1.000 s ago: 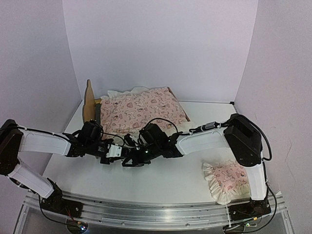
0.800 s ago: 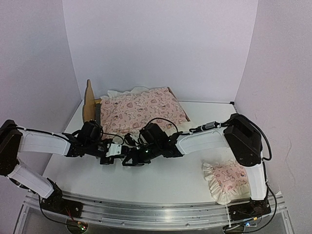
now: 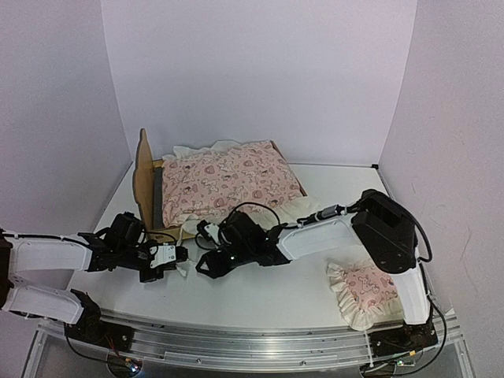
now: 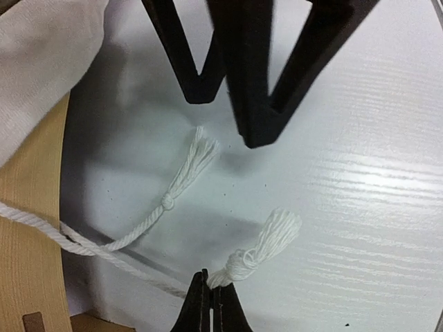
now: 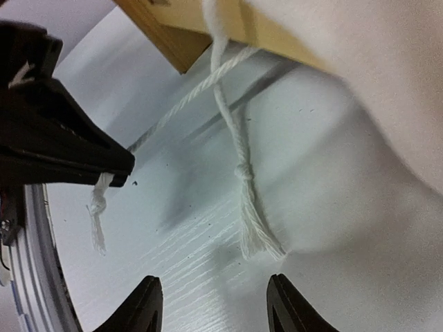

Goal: Set up the pet bed

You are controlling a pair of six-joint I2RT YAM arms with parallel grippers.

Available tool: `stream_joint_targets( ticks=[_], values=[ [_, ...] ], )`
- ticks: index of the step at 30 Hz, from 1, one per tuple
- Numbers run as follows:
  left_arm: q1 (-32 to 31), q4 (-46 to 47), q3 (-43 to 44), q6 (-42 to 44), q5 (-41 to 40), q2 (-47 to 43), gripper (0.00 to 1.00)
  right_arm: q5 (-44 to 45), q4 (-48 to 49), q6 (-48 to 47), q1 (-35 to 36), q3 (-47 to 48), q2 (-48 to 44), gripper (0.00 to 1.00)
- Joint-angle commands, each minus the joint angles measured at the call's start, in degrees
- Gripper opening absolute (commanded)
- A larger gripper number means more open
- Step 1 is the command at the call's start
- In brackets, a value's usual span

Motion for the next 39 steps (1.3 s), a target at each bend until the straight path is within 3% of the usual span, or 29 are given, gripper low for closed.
stream_joint_targets(
  ticks=[1, 16, 19, 24, 27, 32, 35, 39],
  values=[
    [1.06, 5.37, -0.97, 4.79, 1.55, 2.52, 0.0, 5.47, 1.34, -7.53, 1.34, 1.65, 3.32, 0.53],
    [1.14, 9.67, -3.41, 10.08, 4.0, 5.08, 0.0, 12.22, 0.88, -17.4, 2.04, 6.07, 8.78, 0.55],
    [1.14, 9.52, -2.94, 9.78, 4.41, 5.2, 0.0, 10.78, -0.18, -19.32, 1.99, 6.78, 10.16, 0.45],
    [1.14, 8.15, -2.26, 9.52, 4.48, 4.98, 0.01, 10.11, -0.33, -18.43, 2.0, 4.83, 10.22, 0.13],
    [1.14, 6.57, -1.7, 8.48, 4.12, 4.53, 0.17, 8.21, -0.33, -18.36, 2.02, 4.77, 9.18, 0.01],
    [1.14, 0.46, 1.76, 2.1, 2.18, 0.99, 0.43, 7.22, -0.16, -15.28, 1.68, 3.82, 4.55, 0.0],
    [1.14, -2.71, 4.08, -4.73, 1.14, -2.95, 0.5, 6.42, -0.08, -13.4, 1.41, 3.25, 1.29, 0.0],
    [1.14, -4.97, 7.58, -17.84, -0.08, -6.87, 0.51, 5.33, 0.5, -10.69, 1.41, 2.76, -2.24, 0.0]
  ],
)
